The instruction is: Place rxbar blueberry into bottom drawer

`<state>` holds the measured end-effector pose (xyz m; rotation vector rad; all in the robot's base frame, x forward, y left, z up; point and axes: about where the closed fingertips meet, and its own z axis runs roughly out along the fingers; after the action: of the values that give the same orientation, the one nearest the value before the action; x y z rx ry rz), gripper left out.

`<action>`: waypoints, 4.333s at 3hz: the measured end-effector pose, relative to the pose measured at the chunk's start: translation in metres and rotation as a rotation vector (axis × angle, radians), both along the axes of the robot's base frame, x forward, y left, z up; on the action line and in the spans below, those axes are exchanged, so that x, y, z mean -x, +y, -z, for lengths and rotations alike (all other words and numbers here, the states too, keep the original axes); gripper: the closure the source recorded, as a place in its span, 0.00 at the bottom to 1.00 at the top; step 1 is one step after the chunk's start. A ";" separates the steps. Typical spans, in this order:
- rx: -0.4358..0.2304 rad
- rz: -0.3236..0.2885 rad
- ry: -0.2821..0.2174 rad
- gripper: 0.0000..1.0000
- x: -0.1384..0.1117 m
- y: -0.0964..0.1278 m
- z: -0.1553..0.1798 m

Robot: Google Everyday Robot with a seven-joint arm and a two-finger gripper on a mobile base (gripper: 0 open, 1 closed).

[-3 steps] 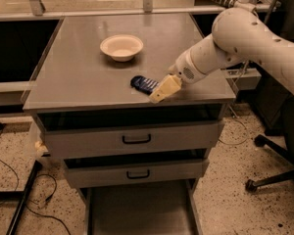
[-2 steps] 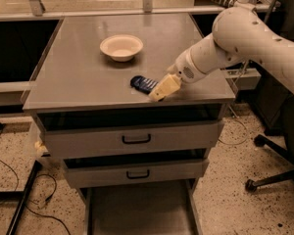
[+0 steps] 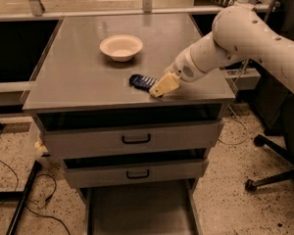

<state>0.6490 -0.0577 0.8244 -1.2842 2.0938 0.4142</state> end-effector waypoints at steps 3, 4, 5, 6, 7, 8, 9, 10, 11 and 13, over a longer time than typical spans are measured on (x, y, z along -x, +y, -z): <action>0.012 -0.017 0.001 1.00 -0.001 0.006 -0.014; -0.025 -0.056 -0.009 1.00 0.011 0.011 -0.026; -0.090 -0.095 -0.048 1.00 0.034 0.012 -0.050; -0.131 -0.106 -0.097 1.00 0.060 0.004 -0.069; -0.087 -0.063 -0.158 1.00 0.095 -0.022 -0.075; 0.044 0.014 -0.208 1.00 0.135 -0.057 -0.061; 0.175 0.066 -0.174 1.00 0.167 -0.091 -0.009; 0.197 0.110 -0.089 1.00 0.192 -0.117 0.061; 0.162 0.113 0.006 1.00 0.198 -0.124 0.118; 0.117 0.105 0.017 1.00 0.194 -0.111 0.163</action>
Offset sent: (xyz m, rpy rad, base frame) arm -0.0004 0.0121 0.0267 -0.0374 -0.0626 0.0391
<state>0.4554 -0.1687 0.6618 -1.2323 2.2170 0.2615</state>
